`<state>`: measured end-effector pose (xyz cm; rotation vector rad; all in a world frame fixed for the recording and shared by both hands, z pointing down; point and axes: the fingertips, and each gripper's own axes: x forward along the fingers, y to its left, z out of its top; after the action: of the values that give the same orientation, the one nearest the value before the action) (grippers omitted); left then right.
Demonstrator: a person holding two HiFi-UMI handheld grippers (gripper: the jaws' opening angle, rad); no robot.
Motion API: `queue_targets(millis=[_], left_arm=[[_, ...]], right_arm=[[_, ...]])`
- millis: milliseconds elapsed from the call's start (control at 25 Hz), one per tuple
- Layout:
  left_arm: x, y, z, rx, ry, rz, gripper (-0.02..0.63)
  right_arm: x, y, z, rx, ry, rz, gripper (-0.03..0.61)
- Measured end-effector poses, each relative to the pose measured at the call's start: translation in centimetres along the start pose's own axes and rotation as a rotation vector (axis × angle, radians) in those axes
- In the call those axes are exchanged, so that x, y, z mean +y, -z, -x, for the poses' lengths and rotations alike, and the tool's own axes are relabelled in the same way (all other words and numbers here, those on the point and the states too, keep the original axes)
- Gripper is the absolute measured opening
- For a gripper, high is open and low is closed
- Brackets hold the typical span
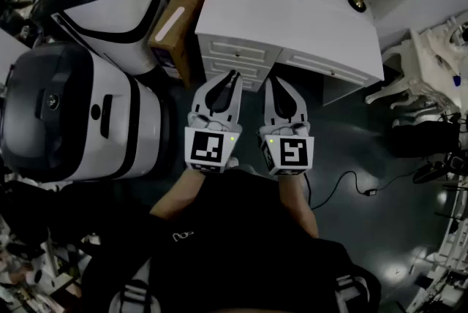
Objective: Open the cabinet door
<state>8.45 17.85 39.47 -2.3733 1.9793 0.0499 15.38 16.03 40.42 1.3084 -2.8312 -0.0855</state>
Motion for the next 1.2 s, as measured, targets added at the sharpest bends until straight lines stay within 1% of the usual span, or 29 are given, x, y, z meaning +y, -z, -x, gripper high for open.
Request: queue_targets(millis=[120,480,680,840,960,1200], left_arm=[[-0.6,-0.2,-0.2,0.005,0.006,0.001,0.012],[-1.7,-0.9,-1.1,-0.008,0.021,-0.006,0.011],[-1.8,-1.0,-1.8,-0.008,0.025,-0.033,0.011],[-1.0,-1.0,-2.1,-0.010,0.018,-0.021,0.011],[-0.7,-0.9,-2.7,-0.009,0.018,0.002,0.011],[0.4,0.5,-5.7,-0.002,0.036,0.038,0.011]], right_arm=[[-0.6,0.1,0.5,-0.003,-0.004,-0.021,0.021],[-2.0,0.0,0.8,-0.022,-0.011,-0.060,0.021],[-2.3,0.3,0.6,-0.021,-0.015,-0.080,0.021],[-2.0,0.4,0.0,-0.019,-0.023,-0.080,0.021],[-2.3,0.6,-0.4,-0.014,-0.021,-0.078,0.020],[-3.9,1.6,-2.6,0.002,-0.003,-0.060,0.021]])
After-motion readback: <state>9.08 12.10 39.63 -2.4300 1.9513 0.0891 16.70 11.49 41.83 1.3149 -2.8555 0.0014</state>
